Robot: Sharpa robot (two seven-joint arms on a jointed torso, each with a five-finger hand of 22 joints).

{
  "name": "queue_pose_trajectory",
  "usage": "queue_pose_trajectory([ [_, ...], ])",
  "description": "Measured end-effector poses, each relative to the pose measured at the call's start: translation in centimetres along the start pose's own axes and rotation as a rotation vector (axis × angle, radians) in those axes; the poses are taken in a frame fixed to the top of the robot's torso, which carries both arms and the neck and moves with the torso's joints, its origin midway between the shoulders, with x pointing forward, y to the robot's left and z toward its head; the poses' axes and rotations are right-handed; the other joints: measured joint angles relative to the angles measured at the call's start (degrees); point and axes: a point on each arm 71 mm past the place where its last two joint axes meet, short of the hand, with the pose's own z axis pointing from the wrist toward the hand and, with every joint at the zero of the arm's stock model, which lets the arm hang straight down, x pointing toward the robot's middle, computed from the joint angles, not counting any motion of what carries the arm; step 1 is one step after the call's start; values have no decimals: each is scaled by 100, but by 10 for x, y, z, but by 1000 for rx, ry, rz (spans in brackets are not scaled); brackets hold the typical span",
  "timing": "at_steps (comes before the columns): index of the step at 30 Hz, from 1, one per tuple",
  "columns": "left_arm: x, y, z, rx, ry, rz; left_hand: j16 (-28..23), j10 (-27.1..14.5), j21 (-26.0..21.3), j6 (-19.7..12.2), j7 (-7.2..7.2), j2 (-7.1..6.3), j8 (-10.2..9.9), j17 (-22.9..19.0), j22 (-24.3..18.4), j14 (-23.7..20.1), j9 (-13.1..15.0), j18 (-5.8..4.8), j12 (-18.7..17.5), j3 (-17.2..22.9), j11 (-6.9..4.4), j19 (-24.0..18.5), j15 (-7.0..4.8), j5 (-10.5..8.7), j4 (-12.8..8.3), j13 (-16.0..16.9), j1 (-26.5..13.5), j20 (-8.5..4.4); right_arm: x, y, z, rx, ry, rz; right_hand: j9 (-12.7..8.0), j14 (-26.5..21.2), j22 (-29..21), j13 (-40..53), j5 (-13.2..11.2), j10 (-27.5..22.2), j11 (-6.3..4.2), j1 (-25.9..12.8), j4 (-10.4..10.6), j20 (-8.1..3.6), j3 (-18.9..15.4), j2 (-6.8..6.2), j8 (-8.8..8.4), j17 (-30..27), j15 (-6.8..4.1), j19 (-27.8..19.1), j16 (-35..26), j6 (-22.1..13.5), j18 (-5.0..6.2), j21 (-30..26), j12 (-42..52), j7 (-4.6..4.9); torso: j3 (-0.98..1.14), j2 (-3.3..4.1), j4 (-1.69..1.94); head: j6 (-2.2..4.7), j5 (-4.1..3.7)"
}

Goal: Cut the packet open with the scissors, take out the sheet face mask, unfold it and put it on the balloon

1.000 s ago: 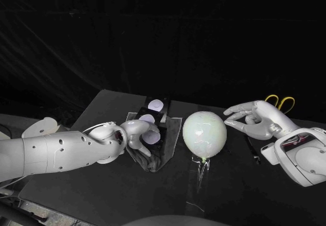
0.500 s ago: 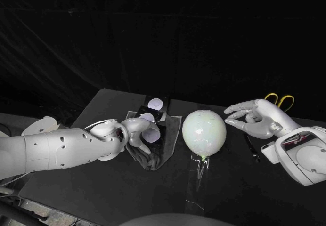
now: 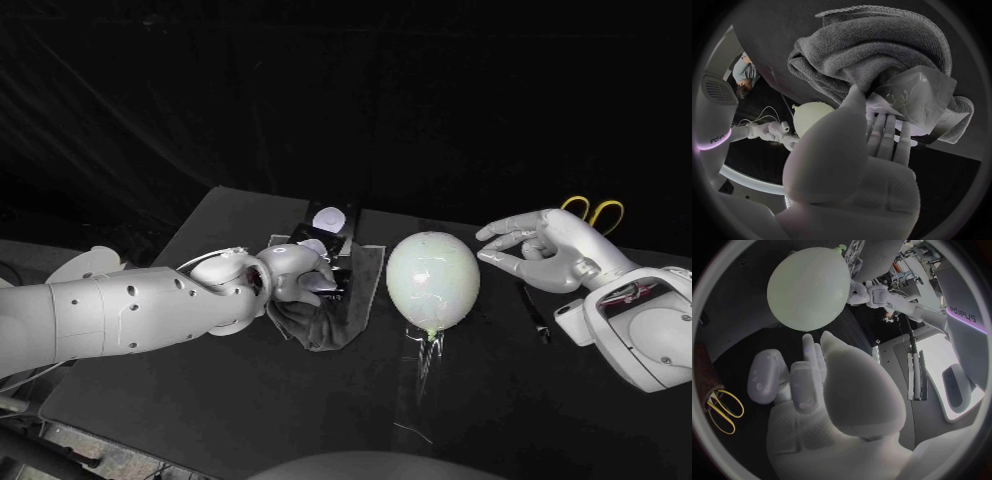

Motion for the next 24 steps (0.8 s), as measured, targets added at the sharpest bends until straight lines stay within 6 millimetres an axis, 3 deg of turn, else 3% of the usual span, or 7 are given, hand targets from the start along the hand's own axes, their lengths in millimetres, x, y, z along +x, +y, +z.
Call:
queue_pose_trajectory([
  [20, -1, 1, -2, 8, -8, -28, 17, 416, -1, 153, 25, 40, 83, 0, 86, 339, 15, 22, 12, 102, 4, 223, 33, 0, 5, -3, 40, -1, -1, -1, -1, 5, -2, 0, -1, 0, -3, 4, 0, 22, -22, 0, 16, 0, 16, 0, 0, -5, 0, 0, 14, 9, 0, -22, 1, -9, 0, 1, 4, 14, -13],
  [24, -3, 2, -5, 11, -7, -54, 34, 645, 0, 529, 0, 14, 278, 98, 86, 487, 75, 34, 15, 101, -22, 375, 42, 0, 5, 1, 14, 3, -1, -1, -1, 5, -2, 0, -1, 0, -1, 4, 0, 22, -22, 0, 16, 0, 16, 0, 0, -6, 0, 0, 14, 10, 0, -23, 1, -10, -1, 1, 4, 23, -22],
])
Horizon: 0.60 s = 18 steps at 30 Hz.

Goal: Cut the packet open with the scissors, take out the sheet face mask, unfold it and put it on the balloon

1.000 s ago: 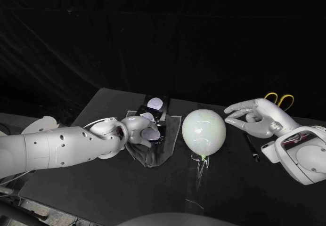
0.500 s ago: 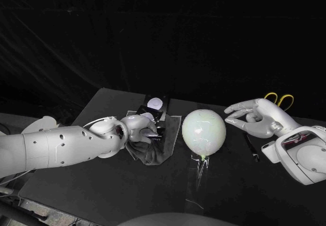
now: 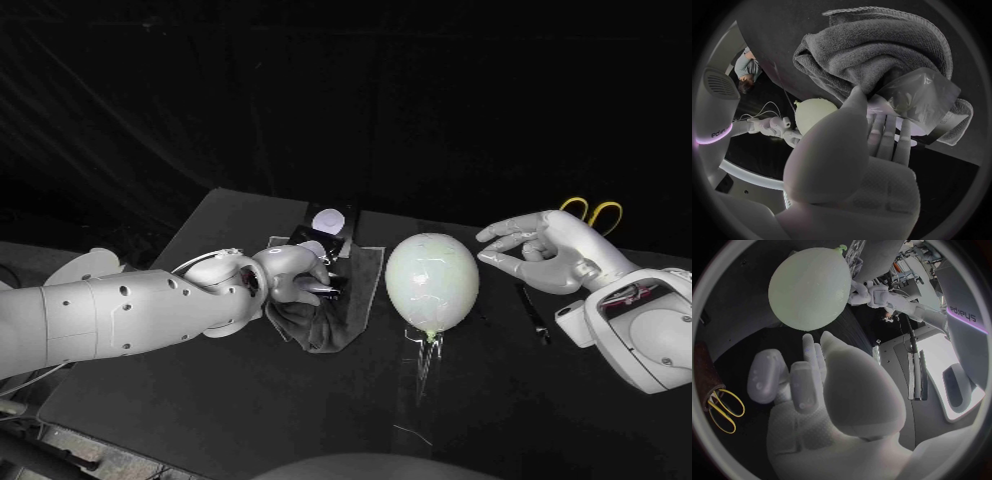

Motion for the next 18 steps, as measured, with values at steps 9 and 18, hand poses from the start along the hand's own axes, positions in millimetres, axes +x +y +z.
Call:
queue_pose_trajectory([
  [9, -4, 5, -6, 1, 6, -74, 67, 402, 167, 566, -117, 75, 272, 31, 0, 175, 72, 3, 24, 126, -93, 272, 30, 0, 15, 2, 0, -134, 0, -1, 0, 3, -1, 1, 0, 0, 1, 0, 0, 11, 12, 0, 0, 0, 0, 0, 0, -10, 0, 0, -1, 7, 0, 0, 0, -7, 1, -1, 3, 16, -6],
  [18, -8, 8, -7, -3, 18, -132, 55, 401, 167, 596, -145, 79, 278, 15, 0, 195, 73, 7, 24, 156, -94, 272, 11, 0, -15, -8, 3, -134, -1, -1, 0, 5, -2, 2, -1, 0, -1, -1, 0, 20, 21, 0, 0, 0, 0, 0, 0, -17, 0, 0, -2, 8, 0, 0, 0, -8, 2, 0, -4, 23, -6],
])
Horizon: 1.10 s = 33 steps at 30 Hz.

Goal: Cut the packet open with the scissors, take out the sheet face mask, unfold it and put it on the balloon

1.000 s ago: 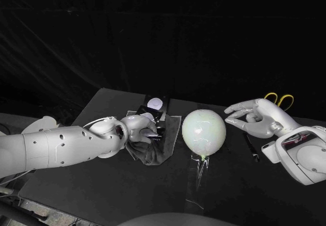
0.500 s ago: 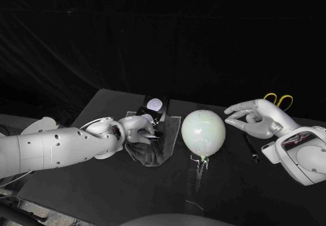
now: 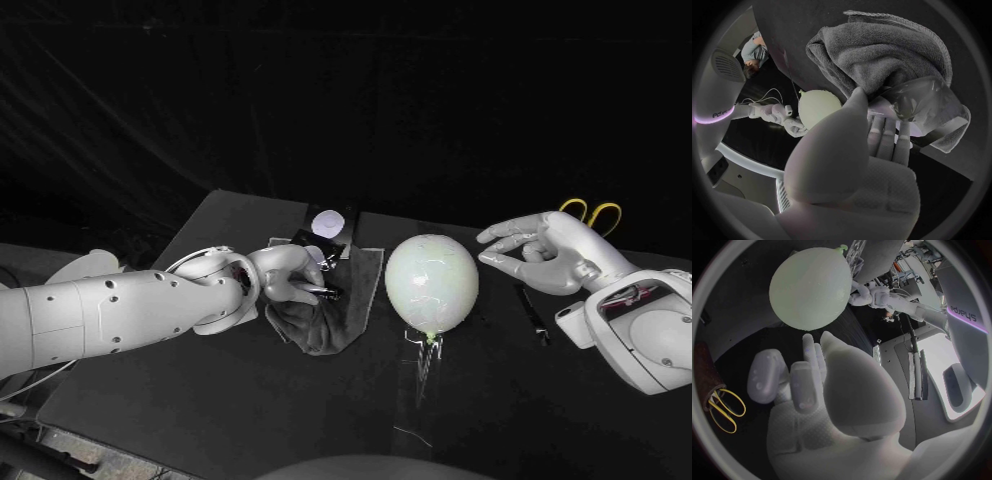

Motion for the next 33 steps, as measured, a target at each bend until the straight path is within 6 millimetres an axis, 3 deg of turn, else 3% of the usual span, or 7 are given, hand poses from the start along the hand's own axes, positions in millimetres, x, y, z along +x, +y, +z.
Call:
queue_pose_trajectory([
  [10, -2, 3, -1, -7, 6, -46, -73, 40, -69, 21, 19, -54, 0, -33, -11, 0, -33, 18, -93, 16, -1, -2, 0, 0, -16, -7, 54, 2, 0, 0, 0, 2, -1, 1, 0, 0, -2, 5, 0, 0, 0, 0, 0, 0, 32, 0, 0, 6, 0, 0, -10, 1, 0, -33, 0, -1, 2, 0, -3, -16, -4],
  [13, -3, 4, -1, -13, 6, -69, -97, 33, -86, 1, 39, -92, -2, -47, -16, -16, -52, 102, -93, 14, 46, -32, 15, 0, -14, -6, 15, 32, 0, -1, 0, 3, -1, 1, -1, 0, 0, 5, 0, 0, 0, 0, 0, 0, 32, 0, 0, 6, 0, 0, -10, 2, 0, -33, 0, -2, 2, 0, -3, -18, -8],
  [17, -5, 8, -1, -26, 7, -113, -133, 7, -149, -23, 63, -281, -36, -65, -18, -22, -75, 294, -112, -142, 71, -63, 21, 0, 38, -6, -174, 63, -1, -1, 0, 4, -1, 2, -1, 0, 1, 5, 0, 0, 0, 0, 0, 0, 32, 0, 0, 6, 0, 0, -10, 7, 0, -33, 0, -7, 2, 0, -3, -14, -12],
  [21, -7, 11, -1, -37, 10, -159, -166, -14, -205, -43, 84, -420, -60, -90, -49, -42, -104, 394, -112, -448, 92, -103, 41, 2, 34, -6, -483, 103, -1, -1, 0, 4, -1, 2, -1, 0, 3, 4, 0, -1, 0, 0, 0, 0, 32, 0, 0, -9, 0, 0, -10, -7, 0, -62, 0, 11, 2, 0, -3, -3, -18],
  [28, -9, 12, 0, -46, 16, -207, -200, -14, -251, -43, 84, -423, -60, -103, -49, -42, -114, 307, -112, -612, 92, -126, 40, 2, 40, -6, -513, 122, -1, -1, 0, 5, -1, 4, -2, 0, 2, 4, 0, -1, 1, 0, 0, 0, 32, 0, 0, -21, 0, 0, -11, 3, 0, -62, 0, 21, 2, 1, -1, -8, -20],
  [33, -10, 13, 0, -51, 19, -225, -200, -14, -261, -43, 84, -249, -60, -113, -49, -43, -126, 307, -112, -612, 92, -128, 40, 2, 40, -6, -385, 119, -1, -1, 0, 6, 0, 5, -2, 0, 1, 4, 0, -1, 1, 0, 0, 0, 32, 0, 0, -25, 0, 0, -11, 3, 0, -62, 0, 21, 1, 2, -1, -16, -20],
])
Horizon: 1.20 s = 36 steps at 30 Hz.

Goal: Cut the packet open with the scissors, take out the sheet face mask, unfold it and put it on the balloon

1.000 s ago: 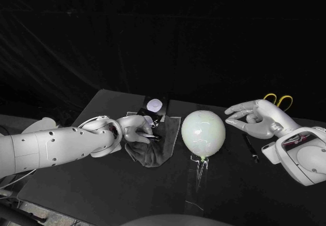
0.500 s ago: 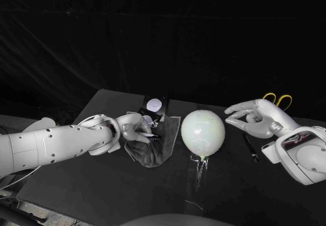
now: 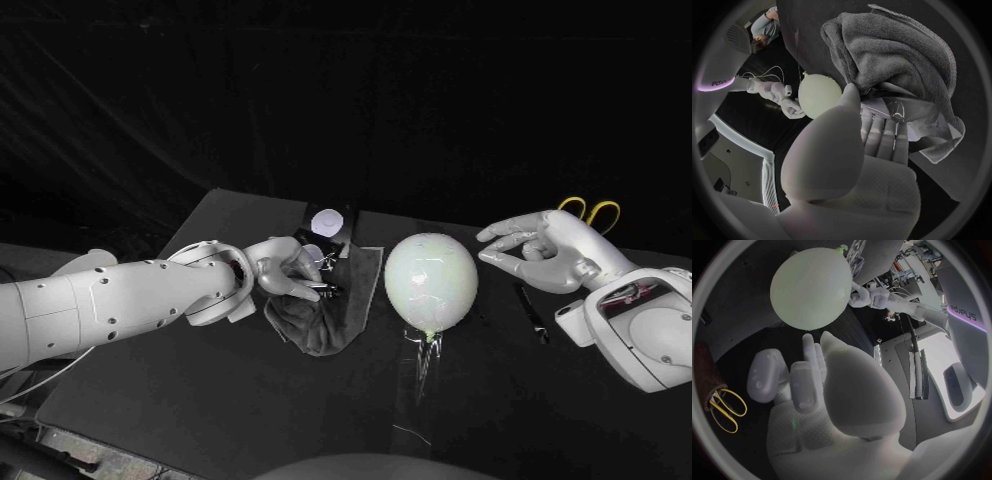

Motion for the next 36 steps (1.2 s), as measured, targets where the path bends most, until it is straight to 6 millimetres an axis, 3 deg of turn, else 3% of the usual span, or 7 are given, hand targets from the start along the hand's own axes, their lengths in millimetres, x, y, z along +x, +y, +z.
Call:
queue_pose_trajectory([
  [7, 0, 0, 0, -2, 1, -7, -22, 45, -18, 99, -58, 305, 0, -9, 0, 64, -11, 0, 0, 215, -45, 9, -18, -1, -76, 0, 305, -9, 0, 0, 0, 1, 0, 1, -1, 0, -3, 0, 0, 0, 0, 0, 0, 0, 0, 0, 0, -2, 0, 0, 0, 0, 0, -3, 0, 0, 0, 0, -1, -7, 4],
  [14, -1, 1, 1, -4, -1, -2, 23, 328, -4, 357, -153, 622, 130, -1, 0, 290, 1, 1, 1, 652, -111, 228, -98, -16, -74, 1, 623, -227, 0, 0, 0, 1, 0, 1, -1, 0, -1, -1, 0, 0, 0, 0, 0, 0, 0, 0, 0, -10, 0, 0, -1, 1, 0, -3, 0, -1, 1, 0, -3, -14, 4],
  [25, -1, 3, 1, -8, -23, -36, 45, 668, 30, 501, -259, 622, 279, 1, -1, 544, 75, 1, 1, 1173, -175, 444, -155, -54, -11, -14, 644, -441, -1, 0, 0, 1, -2, 2, -2, 0, 2, -1, 0, 0, 0, 0, 0, 0, 0, 0, 0, -5, 0, 0, -1, 6, 0, -3, 0, -7, 1, -1, 1, 18, -27],
  [28, -3, 4, 1, -13, -33, -82, 45, 708, 208, 501, -260, 472, 317, -34, 0, 565, 75, -4, 1, 1445, -175, 467, -175, -31, -17, -14, 506, -461, -1, -1, 0, 2, -3, 1, -2, 0, 2, -1, 0, 0, 0, 0, 0, 0, 0, 0, 0, -6, 0, 0, -2, 6, 0, -3, 0, -8, 1, 0, 1, 38, -36],
  [31, -4, 4, 1, -20, -40, -134, 13, 708, 249, 502, -261, 394, 346, -53, 3, 565, 75, -8, 1, 1555, -175, 562, -175, -25, -21, -13, 426, -411, -2, -1, 0, 2, -4, 0, -3, 0, 1, -1, 0, 0, 0, 0, 0, 20, 0, 0, 0, -6, 0, -20, -20, 6, 0, -3, -23, -8, 0, 0, 2, 63, -42],
  [34, -8, 2, 2, -22, -47, -190, -22, 666, 235, 543, -237, 339, 369, -67, 110, 544, 76, -6, 1, 1580, -134, 899, -153, -11, -11, -13, 335, -21, -2, -1, 1, 3, -6, -1, -3, 0, 1, -1, 0, 0, 0, 0, 0, 20, 0, 0, 0, -6, 0, -20, -21, 7, 0, -3, -23, -9, 0, 0, 2, 79, -44],
  [36, -10, 1, 2, -24, -46, -225, -22, 666, 182, 553, -228, 321, 414, -76, 127, 543, 76, -9, 1, 1601, -133, 910, -153, -11, -31, -13, 193, 52, -2, -1, 1, 2, -6, -1, -3, 0, 0, -1, 0, 0, 0, 0, 0, 20, 0, 0, 0, -7, 0, -20, -21, 7, 0, -3, -23, -9, 1, 0, 1, 88, -40],
])
